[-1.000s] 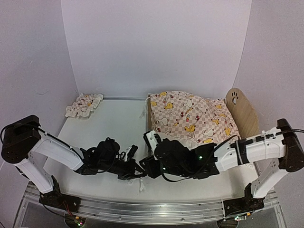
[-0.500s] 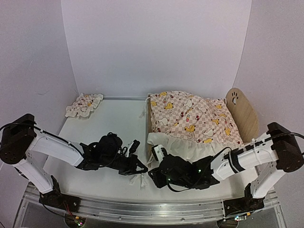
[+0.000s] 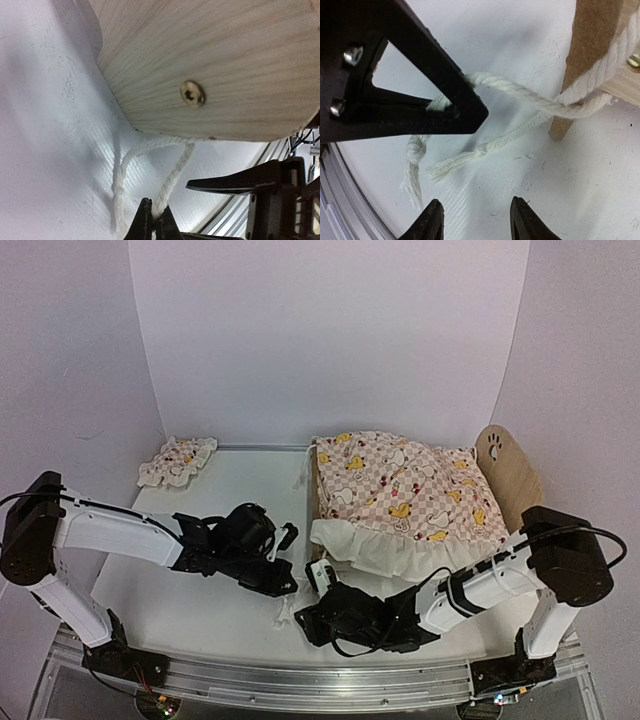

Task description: Set up the pet bed

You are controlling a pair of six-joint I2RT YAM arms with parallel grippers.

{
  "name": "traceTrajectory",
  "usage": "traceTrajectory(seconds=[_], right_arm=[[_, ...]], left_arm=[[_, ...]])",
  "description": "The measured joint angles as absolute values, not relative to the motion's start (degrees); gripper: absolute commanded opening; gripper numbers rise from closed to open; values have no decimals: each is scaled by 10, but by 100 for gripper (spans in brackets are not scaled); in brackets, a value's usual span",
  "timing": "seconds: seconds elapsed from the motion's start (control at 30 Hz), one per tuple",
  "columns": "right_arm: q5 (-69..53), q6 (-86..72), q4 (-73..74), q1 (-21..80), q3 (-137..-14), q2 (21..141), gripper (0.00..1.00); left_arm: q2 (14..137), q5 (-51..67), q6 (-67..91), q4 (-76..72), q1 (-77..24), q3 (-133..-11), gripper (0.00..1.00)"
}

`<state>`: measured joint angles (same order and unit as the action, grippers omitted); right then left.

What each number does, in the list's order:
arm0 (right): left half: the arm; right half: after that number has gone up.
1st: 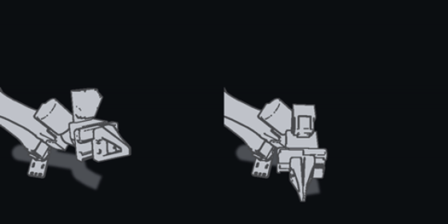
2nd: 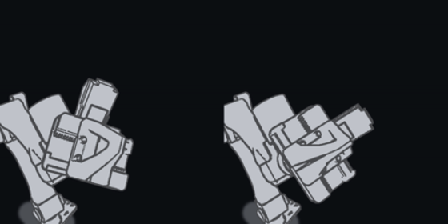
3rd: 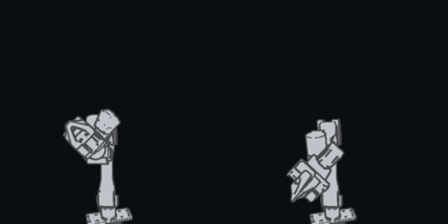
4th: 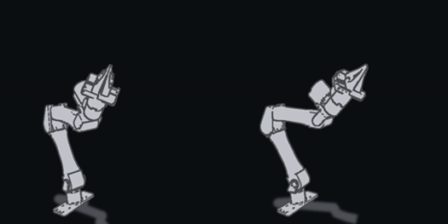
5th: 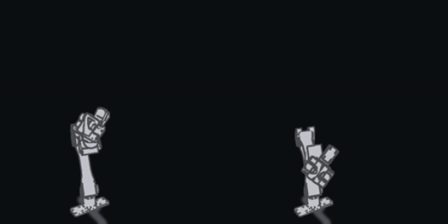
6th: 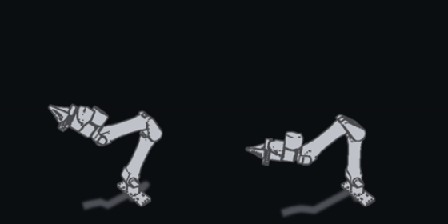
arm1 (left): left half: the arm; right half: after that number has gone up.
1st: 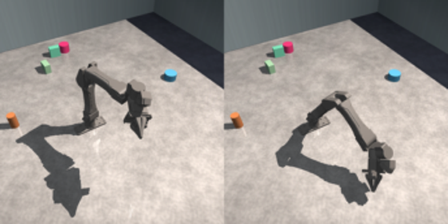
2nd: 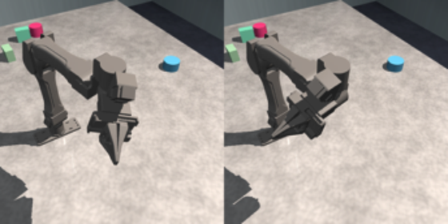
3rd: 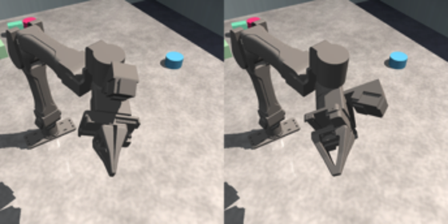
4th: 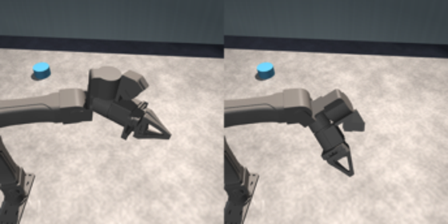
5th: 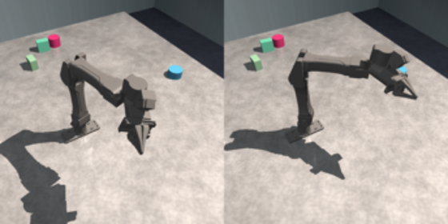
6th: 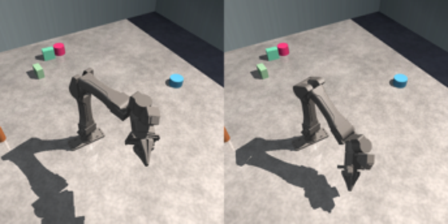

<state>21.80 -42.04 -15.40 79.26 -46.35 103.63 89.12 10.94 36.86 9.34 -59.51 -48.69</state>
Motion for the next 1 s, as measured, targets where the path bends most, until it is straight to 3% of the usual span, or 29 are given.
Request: traceTrajectory(seconds=[0.33,0.53,0.77,0.87,1.0], right_arm=[[268,-455,-148,794,-543,1105,57],[298,-479,-106,794,-605,1149,58],[322,-498,-46,794,-661,1188,52],[321,-500,-23,794,-671,1200,45],[326,-492,-3,797,-676,1210,45]], left_arm=[[916,84,287,158,-590,-513,0],[924,67,265,181,-578,-528,0],[928,56,251,201,-560,-528,0],[928,58,249,201,-551,-528,0],[937,61,248,194,-549,-528,0]])
